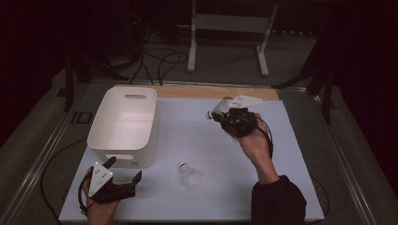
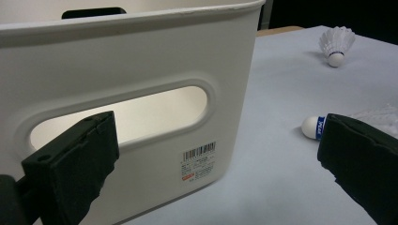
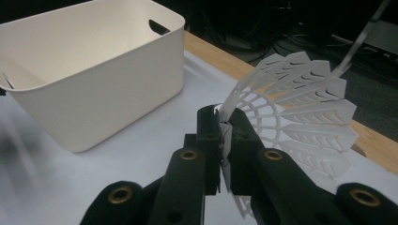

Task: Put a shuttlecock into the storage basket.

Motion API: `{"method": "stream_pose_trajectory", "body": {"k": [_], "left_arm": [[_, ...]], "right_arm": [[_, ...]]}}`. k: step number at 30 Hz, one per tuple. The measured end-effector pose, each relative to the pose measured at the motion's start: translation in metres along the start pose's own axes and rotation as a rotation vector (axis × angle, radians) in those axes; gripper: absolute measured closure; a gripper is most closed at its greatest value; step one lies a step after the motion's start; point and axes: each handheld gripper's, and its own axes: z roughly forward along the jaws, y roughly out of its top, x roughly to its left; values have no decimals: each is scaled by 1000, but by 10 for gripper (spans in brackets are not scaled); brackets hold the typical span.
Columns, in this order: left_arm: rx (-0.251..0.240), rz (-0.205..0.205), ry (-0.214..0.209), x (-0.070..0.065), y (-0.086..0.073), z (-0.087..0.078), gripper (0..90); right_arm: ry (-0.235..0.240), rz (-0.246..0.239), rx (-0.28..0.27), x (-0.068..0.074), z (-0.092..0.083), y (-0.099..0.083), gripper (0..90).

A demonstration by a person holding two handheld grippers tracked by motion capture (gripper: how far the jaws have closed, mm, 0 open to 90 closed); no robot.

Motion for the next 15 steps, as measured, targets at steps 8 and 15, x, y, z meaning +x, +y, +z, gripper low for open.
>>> {"method": "stream_pose_trajectory", "body": {"k": [8, 15], "left_arm": [[-1, 0, -1, 0, 0, 0, 0], [-1, 0, -1, 0, 0, 0, 0]], "right_arm": [[13, -3, -3, 2, 5, 4, 857], [25, 1, -10, 5, 9, 8, 856]]}}
